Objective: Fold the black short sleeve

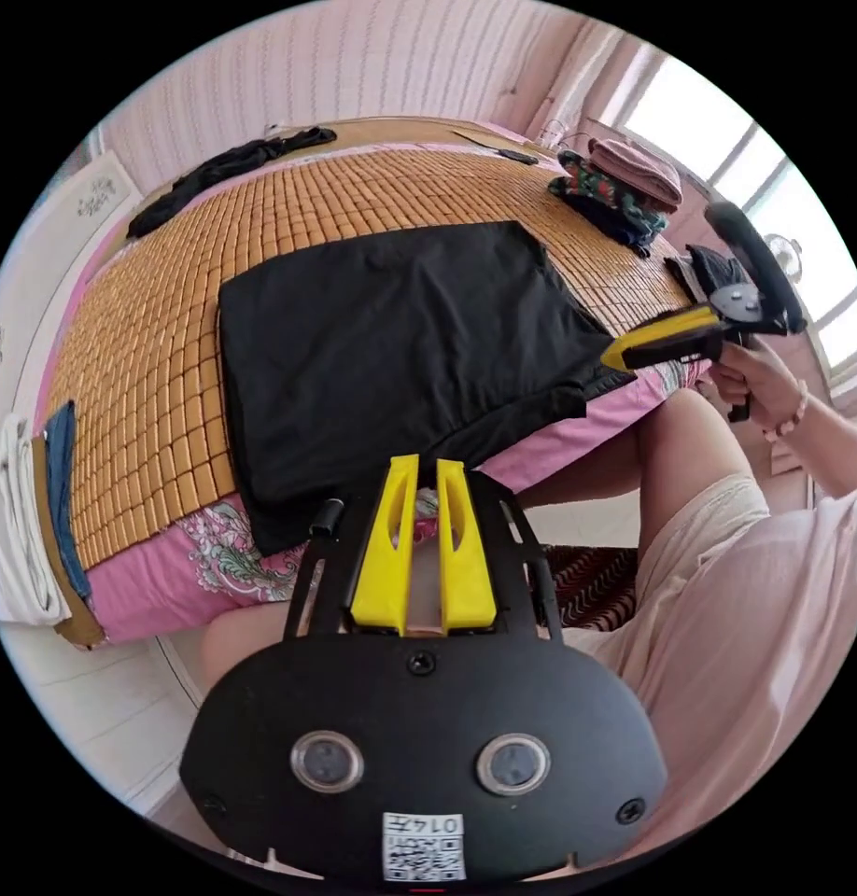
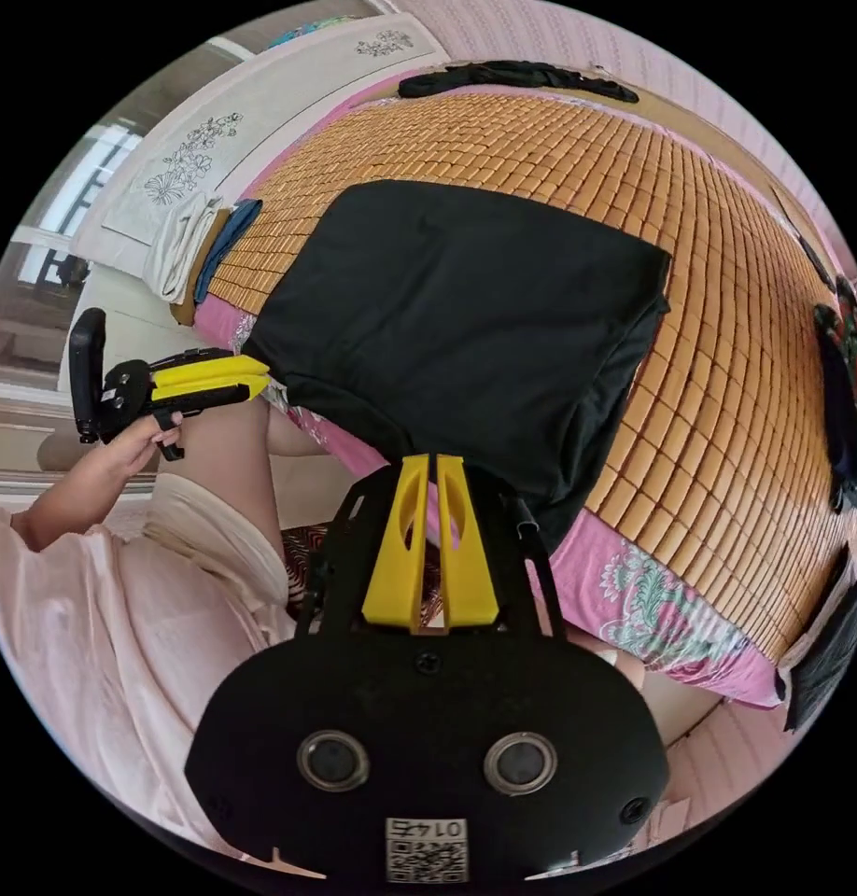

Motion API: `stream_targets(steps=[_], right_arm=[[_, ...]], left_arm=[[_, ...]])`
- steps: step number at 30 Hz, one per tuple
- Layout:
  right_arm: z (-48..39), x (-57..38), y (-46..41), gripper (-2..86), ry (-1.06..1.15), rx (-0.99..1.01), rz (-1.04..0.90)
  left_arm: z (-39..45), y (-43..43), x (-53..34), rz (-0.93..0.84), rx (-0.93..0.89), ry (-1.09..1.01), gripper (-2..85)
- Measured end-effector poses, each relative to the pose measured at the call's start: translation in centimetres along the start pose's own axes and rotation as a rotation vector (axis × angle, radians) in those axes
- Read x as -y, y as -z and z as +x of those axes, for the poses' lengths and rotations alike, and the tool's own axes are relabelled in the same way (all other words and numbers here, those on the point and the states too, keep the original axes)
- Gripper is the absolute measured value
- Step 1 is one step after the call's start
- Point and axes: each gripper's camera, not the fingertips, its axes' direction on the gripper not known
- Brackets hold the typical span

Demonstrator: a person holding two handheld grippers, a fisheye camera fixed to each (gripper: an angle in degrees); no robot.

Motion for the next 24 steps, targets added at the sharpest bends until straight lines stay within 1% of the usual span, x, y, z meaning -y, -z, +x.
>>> stream_targets(steps=[2,3,5,7,10,13,14,15,16,17,19,21,23,24], right_arm=[[-1.8,3.1,-1.3,-0.3,0.075,-0.050,-0.003],[-2.9,5.6,-2.5,-0.6,0.121,-0.058,-0.022],[-4.2,9.7,-4.4,-0.8,0.177,-0.073,-0.054],[-5.9,15.4,-7.1,-0.9,0.235,-0.125,-0.097],[-7.3,22.1,-10.3,-1.0,0.248,-0.175,-0.145],[-7.9,26.9,-14.1,-1.0,0.179,-0.205,-0.182],[-8.1,27.5,-15.1,-1.0,0.173,-0.203,-0.194],[-8.4,28.4,-17.7,-1.0,0.169,-0.202,-0.248],[-8.9,28.8,-18.8,-1.0,0.168,-0.197,-0.231],[-9.1,28.9,-19.2,-1.0,0.180,-0.198,-0.229],[-8.8,29.7,-20.3,-1.0,0.168,-0.130,-0.237],[-8.0,31.2,-21.0,-1.0,0.117,-0.042,-0.295],[-8.9,32.3,-21.1,-1.0,0.151,-0.061,-0.289],[-10.0,32.9,-20.5,-1.0,0.180,-0.120,-0.228]], left_arm=[[4.2,-1.9,0.7,-0.007,0.086,-0.118,4.9],[5.1,-2.6,1.0,-0.019,0.106,-0.127,5.1],[7.8,-4.9,2.5,-0.039,0.213,-0.082,5.4],[9.8,-6.1,3.1,-0.040,0.255,-0.081,4.5],[12.3,-6.9,3.0,0.000,0.196,-0.097,1.2],[14.1,-7.6,1.7,0.040,0.186,-0.115,-0.5],[14.8,-8.8,1.3,0.012,0.187,-0.145,-0.7],[15.1,-9.6,1.1,-0.013,0.185,-0.166,-0.8],[15.8,-11.8,0.4,-0.082,0.176,-0.222,-0.9],[16.6,-11.9,-0.8,-0.020,0.198,-0.281,-0.9],[17.4,-12.5,-1.9,-0.007,0.219,-0.339,-1.0],[18.0,-12.8,-2.7,-0.003,0.230,-0.369,-1.0],[18.7,-13.3,-3.5,0.002,0.244,-0.395,-1.0],[18.8,-13.3,-3.7,0.002,0.244,-0.391,-1.0]])
